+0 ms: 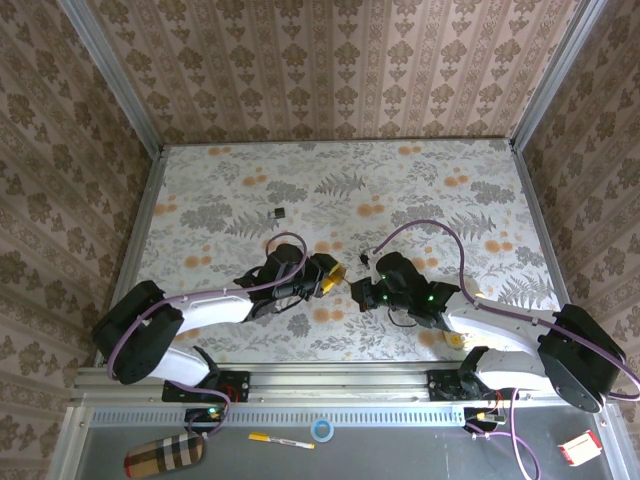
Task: Unlock with the key
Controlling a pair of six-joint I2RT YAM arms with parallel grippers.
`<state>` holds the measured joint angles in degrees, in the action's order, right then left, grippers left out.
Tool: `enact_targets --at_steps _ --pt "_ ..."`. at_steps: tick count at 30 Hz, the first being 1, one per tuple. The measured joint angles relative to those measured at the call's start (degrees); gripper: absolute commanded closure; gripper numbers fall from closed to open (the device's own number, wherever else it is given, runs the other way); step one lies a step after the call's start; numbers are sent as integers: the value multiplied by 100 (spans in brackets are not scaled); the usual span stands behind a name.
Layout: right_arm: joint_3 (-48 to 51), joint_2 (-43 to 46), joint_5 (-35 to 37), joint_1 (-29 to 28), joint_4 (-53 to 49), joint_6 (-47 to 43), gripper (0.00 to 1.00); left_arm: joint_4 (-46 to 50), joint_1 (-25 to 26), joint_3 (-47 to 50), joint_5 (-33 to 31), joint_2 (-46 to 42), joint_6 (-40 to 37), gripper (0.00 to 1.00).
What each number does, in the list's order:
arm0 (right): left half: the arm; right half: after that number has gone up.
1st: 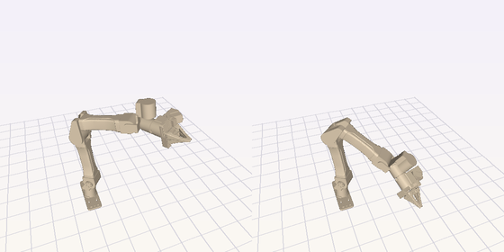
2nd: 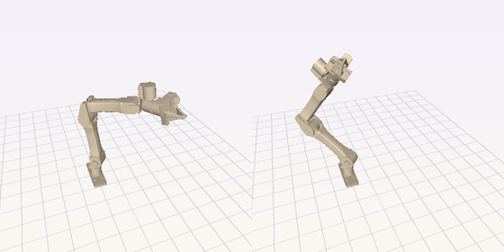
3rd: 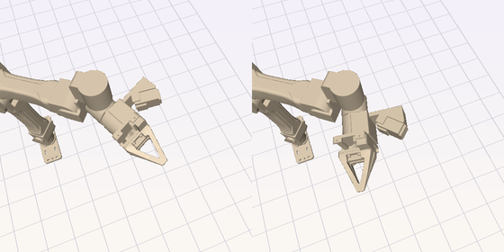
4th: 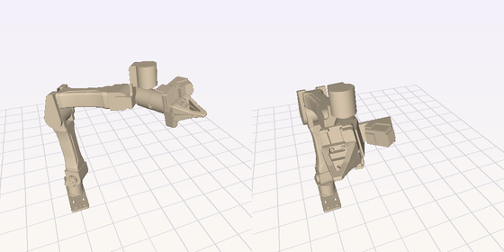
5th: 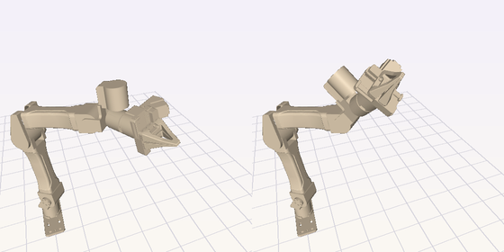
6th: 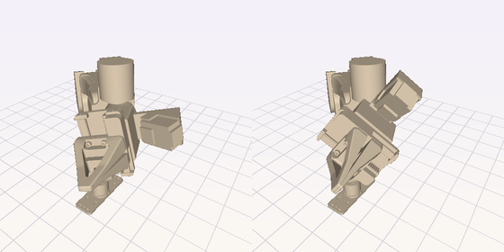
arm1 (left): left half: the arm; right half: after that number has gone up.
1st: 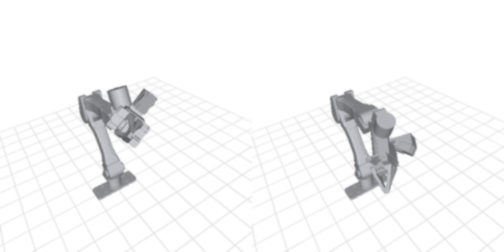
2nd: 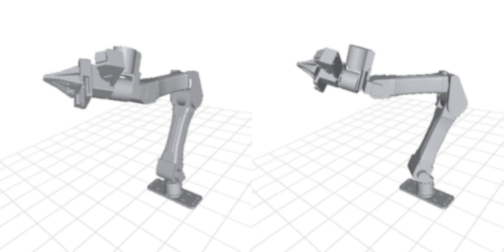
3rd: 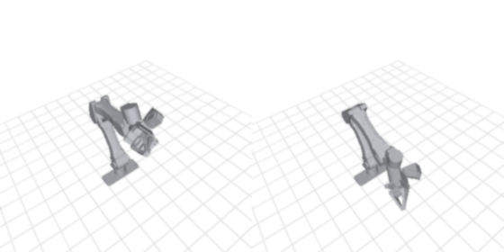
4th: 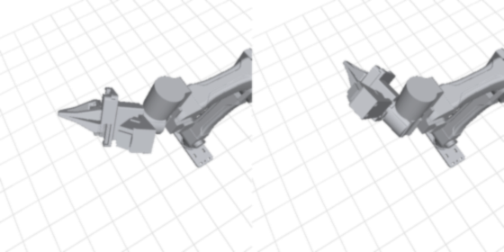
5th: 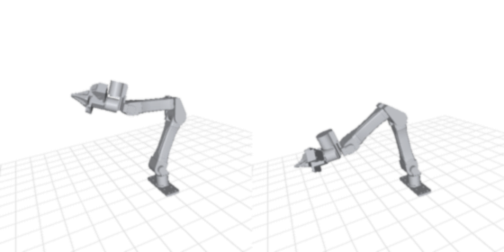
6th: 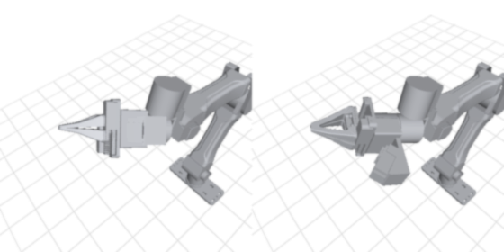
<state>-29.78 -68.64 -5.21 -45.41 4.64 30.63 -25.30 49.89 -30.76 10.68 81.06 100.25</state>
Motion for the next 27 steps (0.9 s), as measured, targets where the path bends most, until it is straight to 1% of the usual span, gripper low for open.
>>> enact_targets --at_steps 17,23,27 --pt "0 -48 28 0 -103 -28 100 4 116 -92 -87 227 -44 100" --pt "-4 -48 70 -4 -146 -116 100 166 116 -203 -57 271 -90 100" --pt "-90 -48 199 -72 -358 -293 100 299 120 -284 9 328 -107 100"
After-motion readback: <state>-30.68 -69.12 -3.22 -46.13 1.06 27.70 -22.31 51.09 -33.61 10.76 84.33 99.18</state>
